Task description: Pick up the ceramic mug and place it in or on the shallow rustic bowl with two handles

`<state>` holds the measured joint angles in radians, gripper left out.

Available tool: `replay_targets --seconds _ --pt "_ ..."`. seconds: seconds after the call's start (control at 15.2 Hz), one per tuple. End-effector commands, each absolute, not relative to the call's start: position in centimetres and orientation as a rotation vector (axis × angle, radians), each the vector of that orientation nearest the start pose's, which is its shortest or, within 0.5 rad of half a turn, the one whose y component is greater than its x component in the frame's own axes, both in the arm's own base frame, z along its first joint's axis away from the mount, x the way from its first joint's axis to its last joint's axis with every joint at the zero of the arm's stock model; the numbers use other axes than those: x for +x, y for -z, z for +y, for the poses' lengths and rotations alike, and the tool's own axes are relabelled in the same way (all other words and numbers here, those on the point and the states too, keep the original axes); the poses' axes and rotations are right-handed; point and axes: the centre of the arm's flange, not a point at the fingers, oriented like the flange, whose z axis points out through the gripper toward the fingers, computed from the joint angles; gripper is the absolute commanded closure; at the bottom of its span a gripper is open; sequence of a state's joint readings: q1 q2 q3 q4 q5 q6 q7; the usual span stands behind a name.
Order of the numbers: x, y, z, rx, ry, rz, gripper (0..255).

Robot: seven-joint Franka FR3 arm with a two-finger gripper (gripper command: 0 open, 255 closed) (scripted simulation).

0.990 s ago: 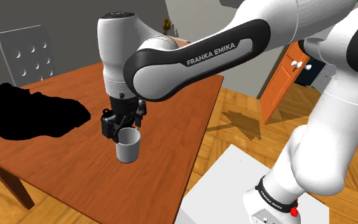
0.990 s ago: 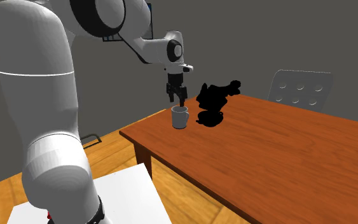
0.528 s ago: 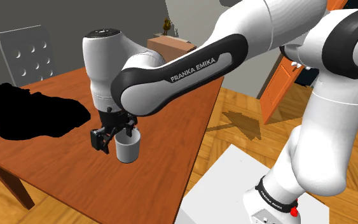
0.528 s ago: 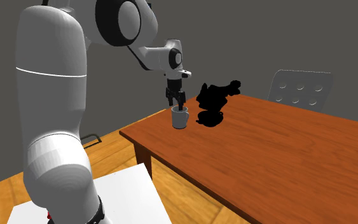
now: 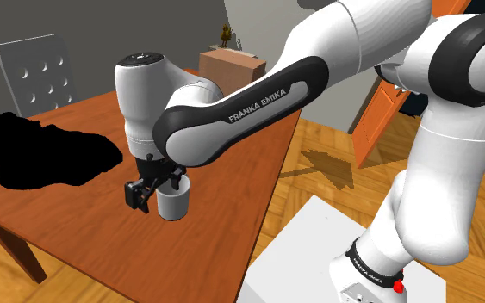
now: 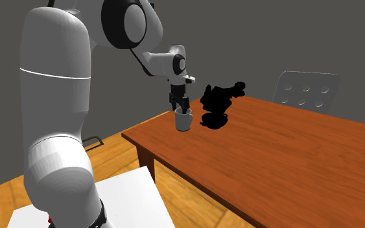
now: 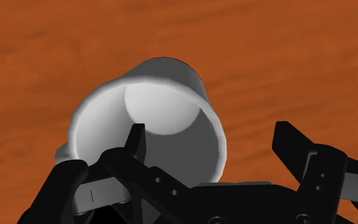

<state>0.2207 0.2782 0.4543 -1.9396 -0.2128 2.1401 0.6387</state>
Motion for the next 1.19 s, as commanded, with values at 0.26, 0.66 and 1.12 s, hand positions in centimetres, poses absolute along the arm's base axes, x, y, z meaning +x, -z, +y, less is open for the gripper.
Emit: replay_targets --seconds 0.26,0.66,1.12 --pt "48.2 -35.1 36.0 -3.204 -0.001 -0.23 255" --pt "48.2 -35.1 36.0 -3.204 -0.001 -0.23 255" --pt "48.2 -37.7 36.0 -3.204 -0.001 -0.229 255"
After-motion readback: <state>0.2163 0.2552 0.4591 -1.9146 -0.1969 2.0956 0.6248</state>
